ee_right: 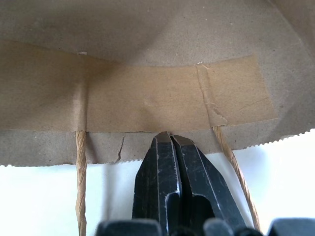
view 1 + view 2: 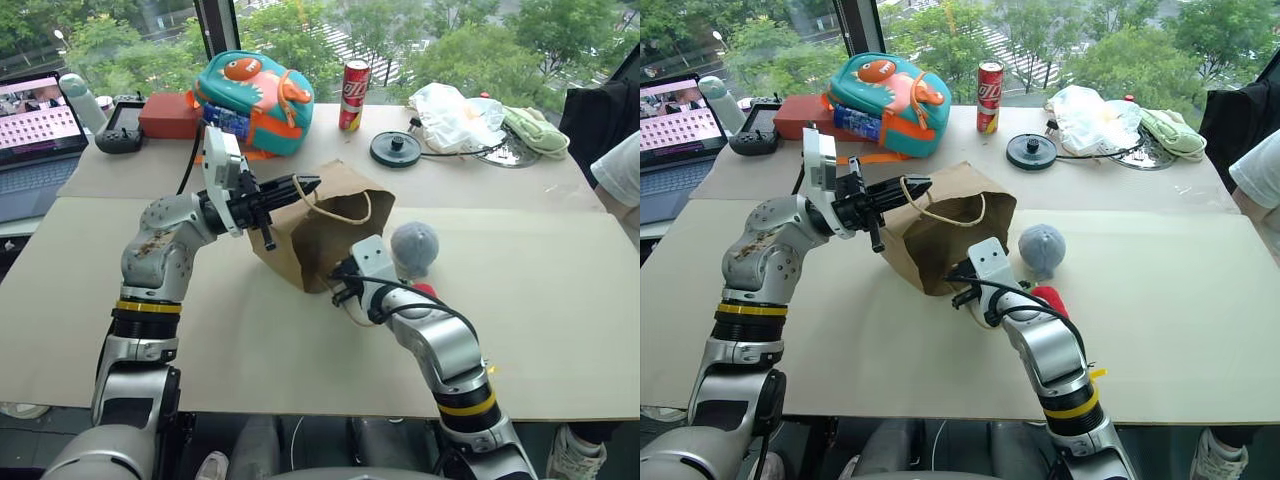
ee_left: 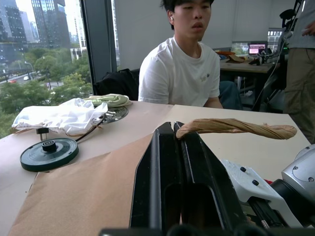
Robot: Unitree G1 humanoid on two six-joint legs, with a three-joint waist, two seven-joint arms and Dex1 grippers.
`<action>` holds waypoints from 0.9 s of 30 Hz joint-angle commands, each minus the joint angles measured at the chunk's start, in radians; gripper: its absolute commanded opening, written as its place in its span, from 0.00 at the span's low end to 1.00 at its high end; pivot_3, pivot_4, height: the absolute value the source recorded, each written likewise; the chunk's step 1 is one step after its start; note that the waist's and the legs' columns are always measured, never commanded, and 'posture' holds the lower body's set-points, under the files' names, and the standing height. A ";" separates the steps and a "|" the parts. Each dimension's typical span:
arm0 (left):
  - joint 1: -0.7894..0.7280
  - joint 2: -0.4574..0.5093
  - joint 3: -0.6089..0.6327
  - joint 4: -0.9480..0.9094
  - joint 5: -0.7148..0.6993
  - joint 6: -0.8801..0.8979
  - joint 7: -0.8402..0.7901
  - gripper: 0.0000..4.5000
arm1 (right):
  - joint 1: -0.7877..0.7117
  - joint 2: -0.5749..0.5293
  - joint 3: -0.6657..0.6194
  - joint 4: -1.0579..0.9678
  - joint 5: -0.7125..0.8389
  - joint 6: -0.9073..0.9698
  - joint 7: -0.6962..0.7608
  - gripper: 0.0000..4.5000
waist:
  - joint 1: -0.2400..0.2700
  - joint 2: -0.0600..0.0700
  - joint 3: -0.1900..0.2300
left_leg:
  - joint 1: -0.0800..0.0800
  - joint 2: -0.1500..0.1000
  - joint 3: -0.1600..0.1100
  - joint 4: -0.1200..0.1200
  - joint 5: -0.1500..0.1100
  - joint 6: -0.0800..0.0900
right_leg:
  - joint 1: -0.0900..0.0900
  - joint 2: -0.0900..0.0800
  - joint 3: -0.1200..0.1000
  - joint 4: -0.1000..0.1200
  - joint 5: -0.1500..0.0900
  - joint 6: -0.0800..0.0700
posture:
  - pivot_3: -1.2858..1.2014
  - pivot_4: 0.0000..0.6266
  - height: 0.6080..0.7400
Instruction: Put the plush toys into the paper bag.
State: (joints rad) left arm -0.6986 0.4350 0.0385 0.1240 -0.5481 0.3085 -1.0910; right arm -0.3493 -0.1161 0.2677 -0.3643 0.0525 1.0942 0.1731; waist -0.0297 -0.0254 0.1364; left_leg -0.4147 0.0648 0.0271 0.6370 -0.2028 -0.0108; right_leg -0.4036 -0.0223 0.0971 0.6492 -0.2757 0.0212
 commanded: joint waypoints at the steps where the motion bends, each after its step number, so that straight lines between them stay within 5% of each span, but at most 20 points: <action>1: 0.013 0.002 0.009 -0.043 -0.011 0.001 -0.001 0.00 | 0.010 -0.005 0.002 -0.006 -0.003 0.017 -0.007 0.01 | -0.003 0.000 0.000 | 0.000 0.000 0.000 0.000 0.000 0.000 | 0.000 0.000 0.000 0.000 0.000 0.000 | 0.52 0.24 0.95; 11: 0.078 0.004 0.008 -0.074 -0.011 -0.002 0.004 0.00 | -0.080 -0.149 -0.271 -0.374 0.260 0.071 0.237 0.01 | -0.007 0.000 0.000 | -0.002 0.000 -0.001 -0.001 0.000 0.000 | -0.001 0.000 -0.001 -0.001 0.000 0.000 | 0.52 0.24 0.95; 18: 0.098 0.000 0.005 -0.101 -0.014 0.003 0.015 0.00 | -0.108 -0.251 -0.465 -0.187 0.206 0.082 0.136 0.01 | -0.007 0.000 0.000 | -0.001 -0.001 -0.002 -0.001 0.000 0.000 | 0.000 -0.001 0.000 -0.001 0.000 0.000 | 0.52 0.24 0.95; 27: 0.104 0.015 0.025 -0.118 -0.019 0.011 0.038 0.00 | -0.128 -0.199 -0.475 -0.059 0.220 0.053 0.085 0.72 | -0.013 0.000 0.000 | -0.001 -0.001 -0.002 -0.004 0.000 0.000 | -0.001 0.000 0.001 -0.001 0.000 0.000 | 0.52 0.24 0.95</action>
State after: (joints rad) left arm -0.5863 0.4373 0.0375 0.0443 -0.5513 0.3154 -1.0601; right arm -0.4557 -0.3199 -0.2013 -0.4019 0.2578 1.1635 0.2634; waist -0.0428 -0.0251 0.1368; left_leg -0.4160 0.0634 0.0254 0.6332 -0.2028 -0.0108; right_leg -0.4048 -0.0225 0.0979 0.6476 -0.2760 0.0210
